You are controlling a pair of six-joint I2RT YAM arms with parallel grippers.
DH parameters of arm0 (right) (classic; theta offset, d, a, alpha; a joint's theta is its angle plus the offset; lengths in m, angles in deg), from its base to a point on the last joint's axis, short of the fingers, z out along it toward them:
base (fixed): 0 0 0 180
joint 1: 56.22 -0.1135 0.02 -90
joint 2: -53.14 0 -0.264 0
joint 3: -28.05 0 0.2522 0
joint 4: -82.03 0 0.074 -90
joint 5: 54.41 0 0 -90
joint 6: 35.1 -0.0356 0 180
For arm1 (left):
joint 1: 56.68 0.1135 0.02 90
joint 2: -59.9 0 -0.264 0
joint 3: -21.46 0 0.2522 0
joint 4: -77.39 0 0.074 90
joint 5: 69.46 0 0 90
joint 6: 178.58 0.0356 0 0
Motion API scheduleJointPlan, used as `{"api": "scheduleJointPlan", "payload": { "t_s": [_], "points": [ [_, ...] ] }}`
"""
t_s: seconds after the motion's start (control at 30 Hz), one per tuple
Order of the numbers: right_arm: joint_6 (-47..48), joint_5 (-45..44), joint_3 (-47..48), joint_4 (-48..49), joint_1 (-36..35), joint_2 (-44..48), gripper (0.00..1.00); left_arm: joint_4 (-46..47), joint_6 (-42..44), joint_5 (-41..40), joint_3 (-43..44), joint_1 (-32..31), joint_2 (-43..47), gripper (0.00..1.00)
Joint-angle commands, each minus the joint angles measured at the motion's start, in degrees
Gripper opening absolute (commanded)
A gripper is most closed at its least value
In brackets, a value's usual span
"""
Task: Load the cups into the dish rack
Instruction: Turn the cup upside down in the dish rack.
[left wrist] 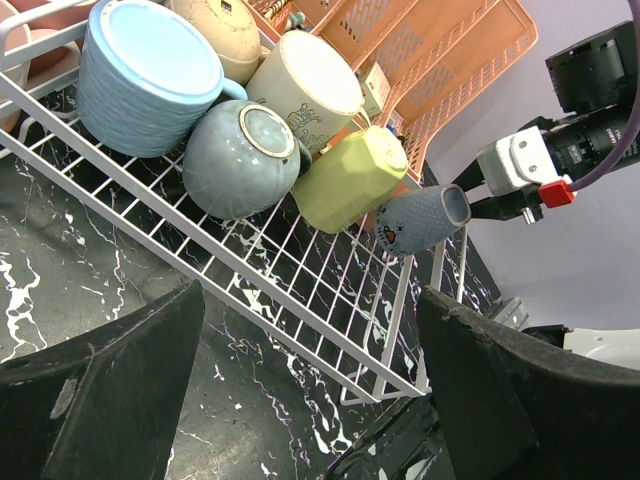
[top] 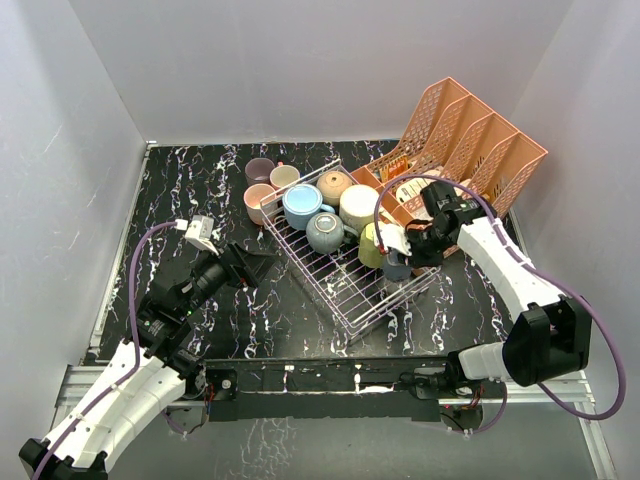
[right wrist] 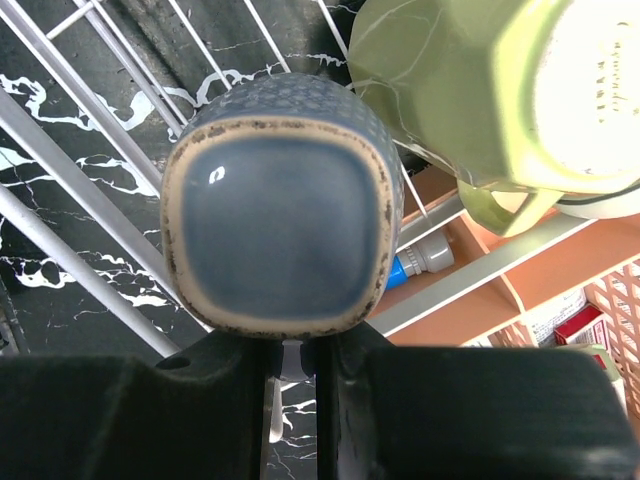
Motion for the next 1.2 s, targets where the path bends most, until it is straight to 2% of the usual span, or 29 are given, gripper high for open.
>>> {"api": "scheduleJointPlan", "payload": {
  "t_s": [0.0, 0.53, 0.73, 0.93, 1.17],
  "points": [
    [1.4, -0.33, -0.95, 3.35, 0.24, -0.13, 0.12, 0.62, 0.44, -0.09, 1.01, 0.25, 0.45, 0.85],
    [2.25, -0.76, -3.15, 6.16, 1.64, -3.34, 0.16, 1.33, 0.27, 0.18, 1.09, 0.26, -0.53, 0.85],
    [2.49, -0.36, -3.78, 6.78, 2.41, -4.3, 0.21, 1.48, 0.2, 0.22, 1.05, 0.3, -0.75, 0.85],
    [3.07, -0.29, -5.15, 7.69, 3.34, -4.27, 0.33, 2.07, -0.05, 0.43, 1.09, 0.25, -1.48, 0.85],
    [4.04, 0.56, -5.08, 6.56, 4.65, -3.61, 0.38, 1.94, -0.21, 0.61, 1.13, 0.27, -1.61, 0.85]
  ]
}}
